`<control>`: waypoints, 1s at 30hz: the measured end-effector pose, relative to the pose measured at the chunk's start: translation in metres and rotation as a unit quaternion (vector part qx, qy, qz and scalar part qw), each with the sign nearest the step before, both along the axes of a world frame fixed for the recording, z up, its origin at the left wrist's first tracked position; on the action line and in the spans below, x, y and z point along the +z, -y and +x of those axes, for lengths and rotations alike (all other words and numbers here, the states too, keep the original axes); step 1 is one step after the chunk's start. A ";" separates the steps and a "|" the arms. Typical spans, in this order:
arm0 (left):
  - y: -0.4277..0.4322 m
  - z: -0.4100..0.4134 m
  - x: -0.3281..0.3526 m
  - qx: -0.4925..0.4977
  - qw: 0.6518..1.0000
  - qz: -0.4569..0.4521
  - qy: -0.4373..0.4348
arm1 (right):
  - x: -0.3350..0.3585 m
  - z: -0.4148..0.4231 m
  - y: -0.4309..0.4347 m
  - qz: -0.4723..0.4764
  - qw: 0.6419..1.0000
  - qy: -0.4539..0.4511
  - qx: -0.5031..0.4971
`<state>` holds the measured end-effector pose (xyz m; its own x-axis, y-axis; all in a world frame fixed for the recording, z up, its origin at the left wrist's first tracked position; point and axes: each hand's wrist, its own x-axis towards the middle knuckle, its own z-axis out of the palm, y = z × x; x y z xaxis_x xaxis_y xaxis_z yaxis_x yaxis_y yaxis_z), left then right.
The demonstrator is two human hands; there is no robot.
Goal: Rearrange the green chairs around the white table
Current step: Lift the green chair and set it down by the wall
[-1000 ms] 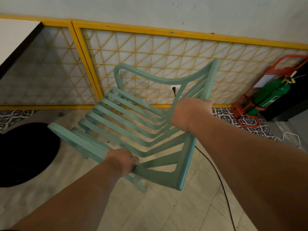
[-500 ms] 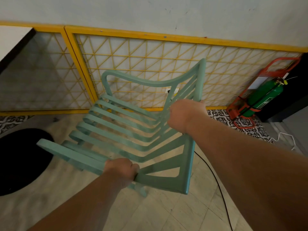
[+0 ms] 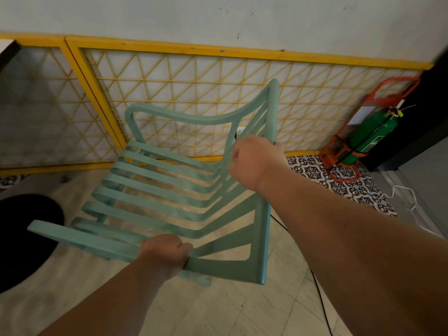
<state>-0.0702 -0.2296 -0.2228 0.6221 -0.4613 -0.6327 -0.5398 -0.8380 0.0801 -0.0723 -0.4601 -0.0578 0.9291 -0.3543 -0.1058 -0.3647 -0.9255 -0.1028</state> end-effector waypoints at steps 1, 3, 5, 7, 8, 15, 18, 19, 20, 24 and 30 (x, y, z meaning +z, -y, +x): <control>-0.001 0.000 0.000 0.010 1.000 -0.008 -0.001 | -0.002 -0.001 0.001 0.025 0.999 0.033 -0.015; -0.002 0.001 0.002 0.020 0.999 -0.032 -0.009 | -0.005 -0.005 0.004 0.075 0.992 0.094 -0.045; -0.004 0.003 0.000 0.056 0.996 -0.068 -0.014 | -0.007 -0.009 0.005 0.112 0.981 0.134 -0.083; -0.007 0.002 0.000 0.058 0.995 -0.085 -0.007 | -0.008 -0.015 0.001 0.142 0.967 0.171 -0.127; -0.008 0.002 -0.002 0.060 0.994 -0.094 -0.002 | -0.009 -0.019 -0.002 0.152 0.960 0.184 -0.143; -0.009 0.003 -0.008 0.030 0.992 -0.118 0.010 | -0.012 -0.055 -0.026 0.266 0.934 0.097 -0.218; -0.011 0.001 -0.005 0.030 0.992 -0.126 0.000 | -0.020 -0.070 -0.036 0.275 0.924 0.104 -0.245; -0.011 0.001 -0.005 0.031 0.991 -0.131 0.000 | -0.021 -0.072 -0.037 0.278 0.920 0.111 -0.253; -0.010 0.001 -0.006 0.022 0.992 -0.126 0.002 | -0.021 -0.073 -0.037 0.282 0.916 0.119 -0.259; -0.007 0.003 -0.012 0.024 0.991 -0.135 0.011 | -0.017 -0.066 -0.036 0.262 0.921 0.125 -0.260; -0.061 0.043 -0.028 0.008 0.998 -0.016 0.057 | -0.023 -0.061 -0.031 0.240 0.934 0.122 -0.235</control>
<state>-0.0270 -0.1689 -0.2504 0.6963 -0.4689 -0.5434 -0.5335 -0.8446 0.0454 -0.1337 -0.4287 -0.0811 0.6999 -0.6952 -0.1637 -0.6310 -0.4945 -0.5977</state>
